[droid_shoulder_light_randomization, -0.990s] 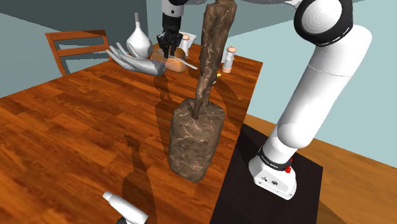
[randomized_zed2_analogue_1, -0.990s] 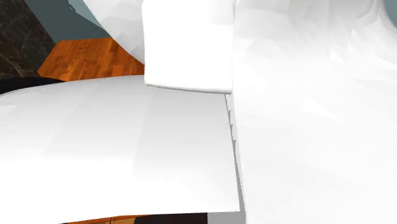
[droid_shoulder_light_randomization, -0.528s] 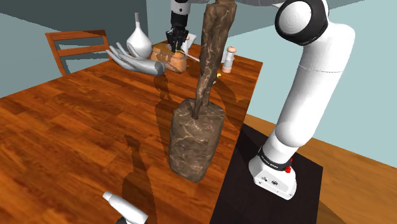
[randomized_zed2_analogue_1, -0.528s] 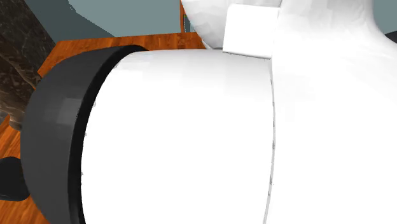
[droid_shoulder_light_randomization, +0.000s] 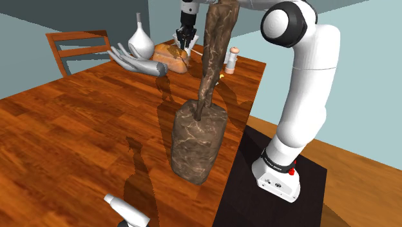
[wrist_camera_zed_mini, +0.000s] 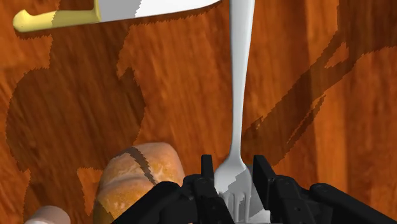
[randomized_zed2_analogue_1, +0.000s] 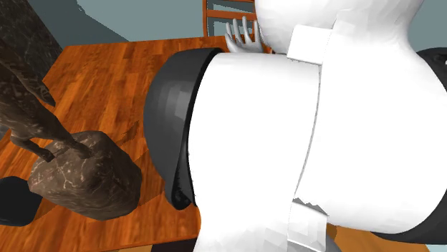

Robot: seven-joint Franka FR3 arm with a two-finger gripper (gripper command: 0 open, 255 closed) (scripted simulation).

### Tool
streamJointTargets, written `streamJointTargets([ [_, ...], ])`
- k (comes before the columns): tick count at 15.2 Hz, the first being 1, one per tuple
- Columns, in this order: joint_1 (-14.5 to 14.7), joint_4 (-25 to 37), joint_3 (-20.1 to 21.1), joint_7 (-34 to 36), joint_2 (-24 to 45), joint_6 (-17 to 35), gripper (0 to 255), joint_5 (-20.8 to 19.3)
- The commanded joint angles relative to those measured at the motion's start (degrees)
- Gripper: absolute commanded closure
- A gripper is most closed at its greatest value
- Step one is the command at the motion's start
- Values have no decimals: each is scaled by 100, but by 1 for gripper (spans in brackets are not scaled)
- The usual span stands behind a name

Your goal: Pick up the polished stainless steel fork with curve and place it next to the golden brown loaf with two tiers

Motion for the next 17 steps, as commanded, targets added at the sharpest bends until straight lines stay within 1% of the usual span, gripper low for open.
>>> streamJointTargets([
  [1, -12, -122, -4, -26, 20, 143, 255, 4],
  [9, -7, -775, -2, -41, -6, 771, 255, 8],
  [17, -5, -1296, 0, -56, 61, 1358, 255, 16],
])
